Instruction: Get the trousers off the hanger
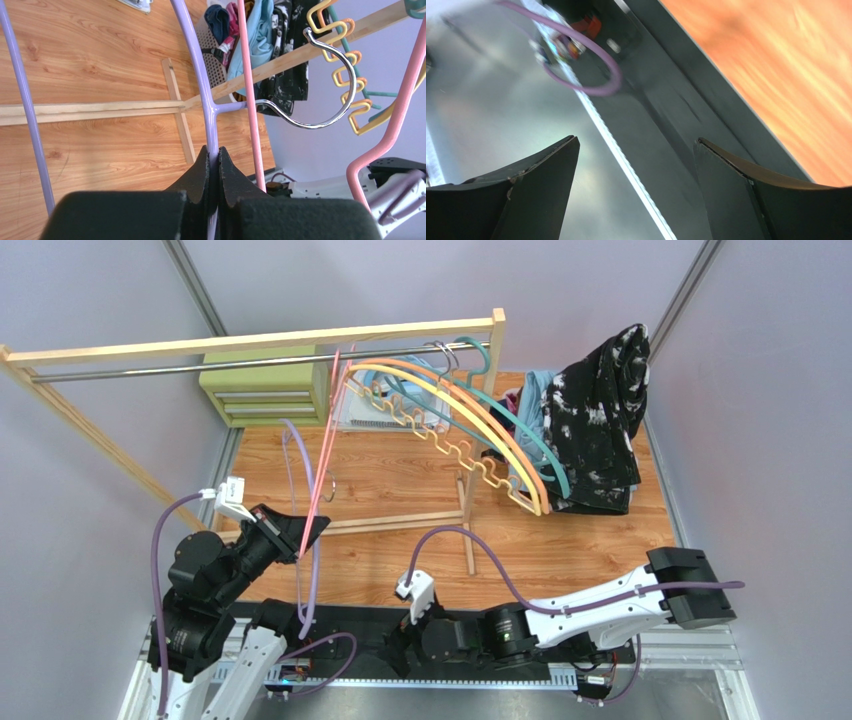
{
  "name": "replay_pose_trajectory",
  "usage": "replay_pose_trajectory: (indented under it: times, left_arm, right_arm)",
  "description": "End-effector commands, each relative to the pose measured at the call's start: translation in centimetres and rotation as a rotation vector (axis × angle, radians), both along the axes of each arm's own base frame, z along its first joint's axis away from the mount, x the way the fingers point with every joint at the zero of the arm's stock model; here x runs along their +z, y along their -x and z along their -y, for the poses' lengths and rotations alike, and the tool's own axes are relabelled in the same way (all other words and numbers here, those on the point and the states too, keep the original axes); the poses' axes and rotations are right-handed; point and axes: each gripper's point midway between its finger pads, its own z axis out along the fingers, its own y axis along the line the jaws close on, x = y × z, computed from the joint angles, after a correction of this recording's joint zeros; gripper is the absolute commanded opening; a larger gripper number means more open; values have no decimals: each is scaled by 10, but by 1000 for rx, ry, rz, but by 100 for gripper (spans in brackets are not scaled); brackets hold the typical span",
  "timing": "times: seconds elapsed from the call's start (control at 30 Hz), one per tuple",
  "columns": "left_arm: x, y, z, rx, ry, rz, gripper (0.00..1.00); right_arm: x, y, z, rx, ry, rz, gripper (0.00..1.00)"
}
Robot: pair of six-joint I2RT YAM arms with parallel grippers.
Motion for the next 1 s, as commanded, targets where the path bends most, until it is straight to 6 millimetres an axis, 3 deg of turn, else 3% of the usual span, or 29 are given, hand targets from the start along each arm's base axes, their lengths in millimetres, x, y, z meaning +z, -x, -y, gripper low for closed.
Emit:
replay_pose_trajectory:
  times: [0.0,0.2,0.47,0.57,0.63,0.8,0.97]
  left_arm:
    - [17,-2,-5,44,56,40,0]
    - [23,-1,2,24,119,17,0]
    - [42,-4,9,10,237,18,0]
    - [47,-4,5,28,243,34,0]
    - [50,-2,14,-22,283,21,0]
    - [41,0,22,-57,341,-41,0]
    - [34,2,24,-67,394,-71,0]
  right_arm:
    - [92,-17,-38,-100,-273,160,90]
    - [159,-11,-62,19,-381,253,94]
    - [170,5,-88,127,-384,270,95]
    - [167,0,-91,139,-358,263,92]
    - [161,-5,-92,141,-333,274,90]
    - [146,-17,-103,148,-267,333,85]
    - [144,-37,-114,90,-219,417,79]
